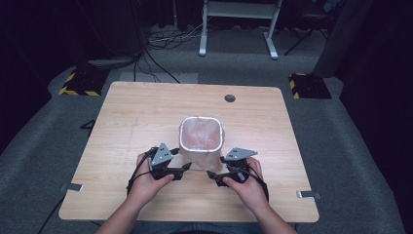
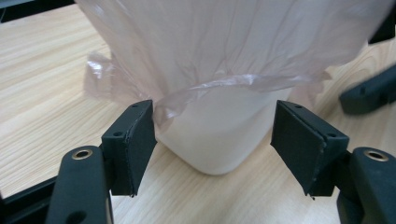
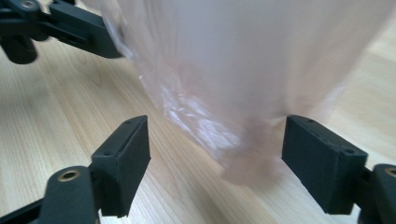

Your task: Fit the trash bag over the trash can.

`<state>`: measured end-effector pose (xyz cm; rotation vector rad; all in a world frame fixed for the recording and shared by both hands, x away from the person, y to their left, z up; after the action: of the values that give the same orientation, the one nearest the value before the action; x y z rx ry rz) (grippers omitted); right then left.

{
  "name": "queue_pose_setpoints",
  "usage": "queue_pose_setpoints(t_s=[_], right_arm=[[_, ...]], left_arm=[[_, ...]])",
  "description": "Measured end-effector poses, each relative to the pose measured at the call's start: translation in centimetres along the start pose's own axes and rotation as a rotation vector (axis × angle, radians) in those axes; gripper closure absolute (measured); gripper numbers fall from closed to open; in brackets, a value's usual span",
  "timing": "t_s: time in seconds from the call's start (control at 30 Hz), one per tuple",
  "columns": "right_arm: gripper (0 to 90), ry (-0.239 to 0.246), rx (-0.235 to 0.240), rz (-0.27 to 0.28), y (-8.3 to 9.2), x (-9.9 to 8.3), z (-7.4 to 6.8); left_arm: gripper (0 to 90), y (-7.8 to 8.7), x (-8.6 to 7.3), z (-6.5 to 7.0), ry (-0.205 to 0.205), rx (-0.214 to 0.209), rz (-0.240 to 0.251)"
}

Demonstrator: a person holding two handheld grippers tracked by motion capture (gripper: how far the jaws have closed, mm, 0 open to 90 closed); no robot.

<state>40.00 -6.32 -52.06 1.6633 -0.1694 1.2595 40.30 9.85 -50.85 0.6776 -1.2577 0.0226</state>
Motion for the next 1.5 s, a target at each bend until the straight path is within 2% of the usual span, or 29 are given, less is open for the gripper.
queue_pose_setpoints(t_s=[0.07,0.17,0.4,0.43,0.57,0.7,0.77,0.83,0.9,1.07,1.13,1.3,1.37,1.5], right_arm=[[21.1,0.01,-0.012,0.021,1.0,0.4,0.6],[19.5,0.06,-0.035,0.045,2.0,0.8,1.4],[18.3,0.074,-0.094,0.033,3.5,0.3,4.3],[18.3,0.075,-0.105,0.033,3.8,0.2,4.8],[17.7,0.078,-0.126,0.027,4.7,-0.3,6.0],[16.0,0.104,-0.14,0.019,5.5,-0.9,7.1],[16.0,0.14,-0.134,0.01,5.9,-1.5,7.6],[15.8,0.152,-0.136,0.005,6.2,-1.8,7.9],[15.8,0.15,-0.142,0.0,6.6,-2.2,8.3],[15.8,0.106,-0.174,-0.002,7.5,-3.2,9.9],[15.8,0.091,-0.19,-0.01,7.8,-3.8,10.6],[15.8,0.057,-0.228,-0.03,8.2,-5.3,12.1],[15.8,0.046,-0.239,-0.037,8.3,-5.9,12.6],[15.8,0.041,-0.265,-0.066,8.4,-7.0,13.8]], left_arm=[[30.1,1.0,0.2,0.2,-0.012,0.009,0.001],[29.4,2.2,0.4,0.5,-0.02,0.027,0.008],[28.7,3.8,0.4,0.8,-0.025,0.046,-0.003],[28.6,4.4,0.2,0.7,-0.034,0.06,-0.019],[28.1,5.3,0.0,0.7,-0.038,0.071,-0.032],[28.1,6.6,-0.1,0.4,-0.04,0.087,-0.003],[28.2,7.2,-0.3,0.1,-0.041,0.098,-0.002],[28.3,7.7,-0.6,-0.1,-0.043,0.107,-0.008],[28.2,8.3,-1.1,-0.4,-0.038,0.113,-0.019],[28.5,10.0,-2.8,-1.4,-0.005,0.131,-0.03],[28.7,10.7,-3.4,-1.9,-0.004,0.15,-0.037],[28.8,12.0,-4.7,-3.0,0.032,0.185,-0.038],[28.8,12.6,-5.3,-3.6,0.036,0.201,-0.054],[28.8,13.4,-6.3,-4.5,0.07,0.224,-0.065]])
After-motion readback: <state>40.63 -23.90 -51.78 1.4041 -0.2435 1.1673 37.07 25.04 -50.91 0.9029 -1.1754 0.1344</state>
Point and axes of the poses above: each handheld gripper's, and its own axes: y roughly backward along the jaws, x roughly out of its top, z roughly to its right, the point moved 9 cm from there along -y, roughly forward along the jaws, and after that the axes turned 14 degrees about -x, right-handed, at the moved point
